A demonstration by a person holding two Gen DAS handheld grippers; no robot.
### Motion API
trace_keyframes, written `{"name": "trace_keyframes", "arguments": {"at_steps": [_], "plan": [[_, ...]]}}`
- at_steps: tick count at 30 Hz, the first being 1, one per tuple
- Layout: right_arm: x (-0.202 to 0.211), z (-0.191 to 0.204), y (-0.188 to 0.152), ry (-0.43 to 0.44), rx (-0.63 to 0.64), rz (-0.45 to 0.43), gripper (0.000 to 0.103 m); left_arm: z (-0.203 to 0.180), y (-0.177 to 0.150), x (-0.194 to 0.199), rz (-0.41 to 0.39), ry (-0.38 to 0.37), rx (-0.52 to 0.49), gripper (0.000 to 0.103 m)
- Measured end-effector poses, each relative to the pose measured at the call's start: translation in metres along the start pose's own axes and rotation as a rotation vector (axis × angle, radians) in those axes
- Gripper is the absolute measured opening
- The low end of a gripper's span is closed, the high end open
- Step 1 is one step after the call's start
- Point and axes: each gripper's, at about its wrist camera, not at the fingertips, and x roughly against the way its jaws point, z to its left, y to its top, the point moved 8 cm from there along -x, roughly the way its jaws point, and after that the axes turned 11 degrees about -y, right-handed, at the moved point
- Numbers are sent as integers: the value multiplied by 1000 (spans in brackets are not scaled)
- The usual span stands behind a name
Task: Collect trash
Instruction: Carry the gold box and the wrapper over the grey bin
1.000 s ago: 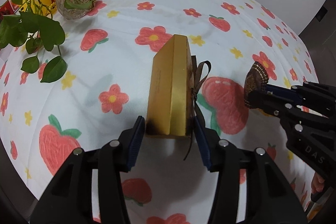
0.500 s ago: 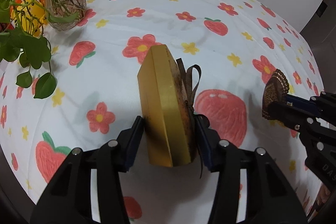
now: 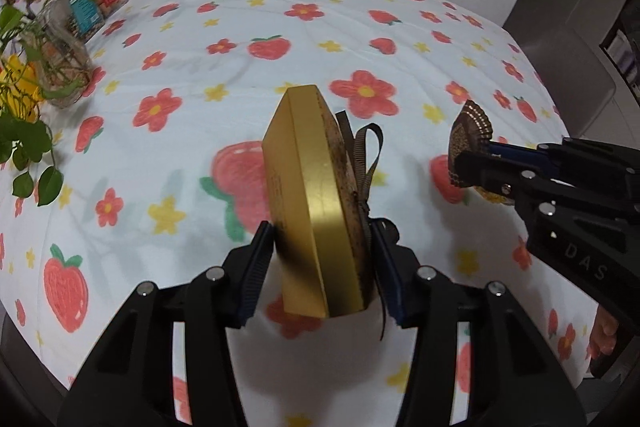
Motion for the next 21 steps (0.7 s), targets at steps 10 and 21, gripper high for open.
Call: {"name": "trace_keyframes", "arguments": {"at_steps": [10, 21], "plan": [[46, -142, -84, -128, -243, -19, 14, -165, -5, -18, 25, -117, -213, 50], [117, -324, -248, -278, -449, 12, 14, -424, -74, -58, 82, -252, -393, 50]]}}
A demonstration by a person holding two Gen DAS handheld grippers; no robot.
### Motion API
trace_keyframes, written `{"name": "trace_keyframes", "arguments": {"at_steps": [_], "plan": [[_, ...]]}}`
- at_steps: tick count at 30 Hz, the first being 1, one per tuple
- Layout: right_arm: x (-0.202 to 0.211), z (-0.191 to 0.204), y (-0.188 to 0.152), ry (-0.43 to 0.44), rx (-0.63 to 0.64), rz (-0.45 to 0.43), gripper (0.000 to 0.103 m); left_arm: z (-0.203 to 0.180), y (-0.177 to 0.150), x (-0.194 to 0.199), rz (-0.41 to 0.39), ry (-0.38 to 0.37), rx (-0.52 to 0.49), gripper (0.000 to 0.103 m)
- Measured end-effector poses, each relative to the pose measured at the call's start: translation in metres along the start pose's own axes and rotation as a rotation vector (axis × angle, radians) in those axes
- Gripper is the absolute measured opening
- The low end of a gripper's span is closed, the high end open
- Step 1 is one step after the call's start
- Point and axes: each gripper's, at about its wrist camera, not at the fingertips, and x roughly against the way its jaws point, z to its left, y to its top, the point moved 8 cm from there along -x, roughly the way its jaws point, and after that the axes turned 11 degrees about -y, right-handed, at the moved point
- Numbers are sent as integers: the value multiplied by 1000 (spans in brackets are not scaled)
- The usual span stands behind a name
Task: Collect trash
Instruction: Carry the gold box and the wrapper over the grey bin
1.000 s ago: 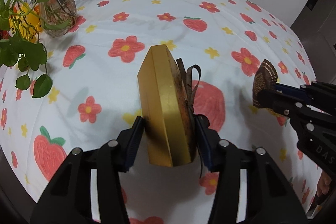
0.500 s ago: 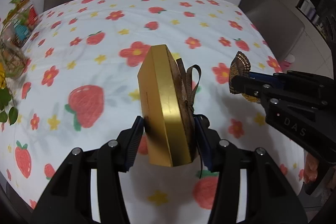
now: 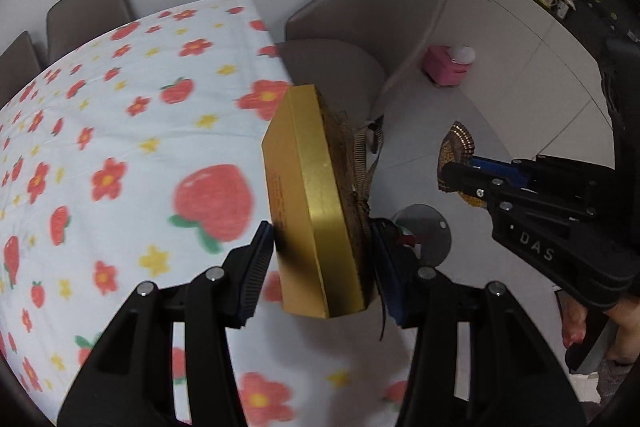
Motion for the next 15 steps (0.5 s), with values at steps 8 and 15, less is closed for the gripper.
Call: {"name": "trace_keyframes", "arguments": {"at_steps": [8, 15], "plan": [[2, -147, -57, -98, -119, 51, 14, -147, 8, -89, 73, -95, -68, 50], [-23, -222, -102, -145, -240, 121, 14, -215, 3, -163, 171, -152, -145, 50]]}}
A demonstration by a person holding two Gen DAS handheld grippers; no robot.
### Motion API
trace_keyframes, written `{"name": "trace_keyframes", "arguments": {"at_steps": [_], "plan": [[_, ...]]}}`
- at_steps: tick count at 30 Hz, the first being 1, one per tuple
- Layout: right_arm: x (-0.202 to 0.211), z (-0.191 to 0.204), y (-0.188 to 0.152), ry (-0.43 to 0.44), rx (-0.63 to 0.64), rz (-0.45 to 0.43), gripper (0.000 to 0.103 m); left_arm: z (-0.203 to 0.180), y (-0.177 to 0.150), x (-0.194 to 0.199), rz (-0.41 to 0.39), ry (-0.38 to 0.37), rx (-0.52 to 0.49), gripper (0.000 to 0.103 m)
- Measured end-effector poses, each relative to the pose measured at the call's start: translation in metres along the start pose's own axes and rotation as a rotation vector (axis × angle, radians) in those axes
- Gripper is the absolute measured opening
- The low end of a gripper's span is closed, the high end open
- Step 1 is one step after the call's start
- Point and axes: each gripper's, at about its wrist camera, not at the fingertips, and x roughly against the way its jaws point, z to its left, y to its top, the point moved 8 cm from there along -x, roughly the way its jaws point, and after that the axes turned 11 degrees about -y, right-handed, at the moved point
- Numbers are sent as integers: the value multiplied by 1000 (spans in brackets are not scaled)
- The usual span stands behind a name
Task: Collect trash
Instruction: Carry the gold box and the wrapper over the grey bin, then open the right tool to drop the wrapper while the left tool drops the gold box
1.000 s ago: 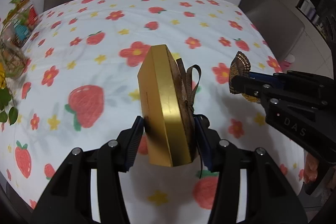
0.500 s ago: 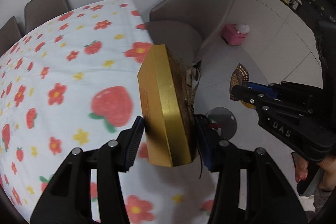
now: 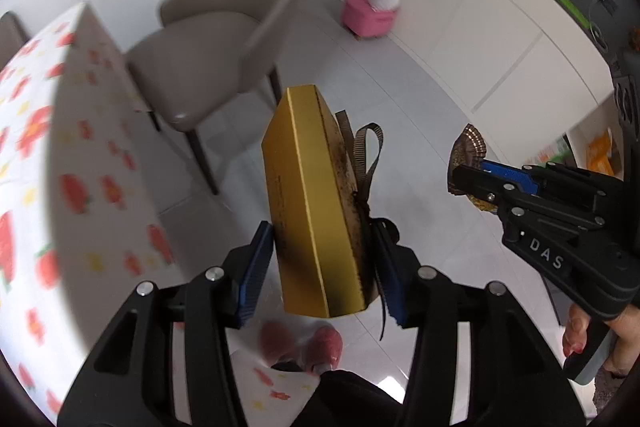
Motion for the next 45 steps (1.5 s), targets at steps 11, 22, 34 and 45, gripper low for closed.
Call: {"name": "trace_keyframes", "arguments": {"at_steps": [11, 22, 34, 45], "plan": [[-141, -39, -33, 7, -70, 90, 14, 28, -4, -165, 151, -1, -30, 50], [-262, -28, -52, 63, -64, 154, 15, 85, -27, -273, 241, 34, -4, 50], [-297, -39, -59, 46, -95, 159, 43, 103, -36, -309, 290, 37, -12, 50], [-294, -54, -66, 4, -98, 174, 43, 91, -40, -327, 342, 4, -21, 63]]}}
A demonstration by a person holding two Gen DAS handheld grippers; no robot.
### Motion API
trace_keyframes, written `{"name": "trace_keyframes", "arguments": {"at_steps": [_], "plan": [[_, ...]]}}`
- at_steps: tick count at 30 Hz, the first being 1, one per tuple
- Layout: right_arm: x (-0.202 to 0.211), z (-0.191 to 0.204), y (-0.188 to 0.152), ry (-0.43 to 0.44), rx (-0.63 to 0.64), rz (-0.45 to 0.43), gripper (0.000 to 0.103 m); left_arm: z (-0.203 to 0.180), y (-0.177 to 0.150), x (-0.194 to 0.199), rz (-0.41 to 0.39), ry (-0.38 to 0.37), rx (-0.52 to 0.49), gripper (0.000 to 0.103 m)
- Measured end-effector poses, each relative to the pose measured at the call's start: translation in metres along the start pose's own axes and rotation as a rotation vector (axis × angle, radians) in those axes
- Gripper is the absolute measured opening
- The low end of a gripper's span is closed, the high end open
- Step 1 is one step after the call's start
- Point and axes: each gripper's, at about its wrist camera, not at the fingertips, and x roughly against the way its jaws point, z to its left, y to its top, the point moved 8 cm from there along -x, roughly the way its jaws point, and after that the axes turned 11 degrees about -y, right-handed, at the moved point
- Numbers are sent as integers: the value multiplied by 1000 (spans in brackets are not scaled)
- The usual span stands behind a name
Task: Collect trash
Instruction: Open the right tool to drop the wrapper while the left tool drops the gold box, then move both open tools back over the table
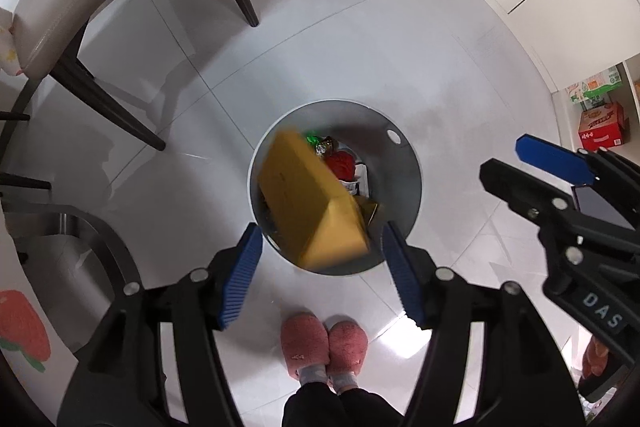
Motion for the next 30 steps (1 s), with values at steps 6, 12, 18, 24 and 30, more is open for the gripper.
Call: {"name": "trace_keyframes", "arguments": {"at_steps": [6, 12, 18, 24, 30], "plan": [[9, -2, -1, -12, -6, -2, 43, -4, 1, 7, 4, 4, -7, 64], [37, 4, 2, -15, 12, -5, 43, -5, -3, 38, -10, 12, -3, 64], [96, 23, 9, -10, 61, -29, 42, -9, -22, 104, -49, 48, 14, 64], [171, 53, 21, -20, 137, -76, 43, 3, -49, 191, -131, 64, 97, 64], [254, 110, 32, 46, 249, -159, 44, 31, -90, 291, -251, 94, 227, 64]]}}
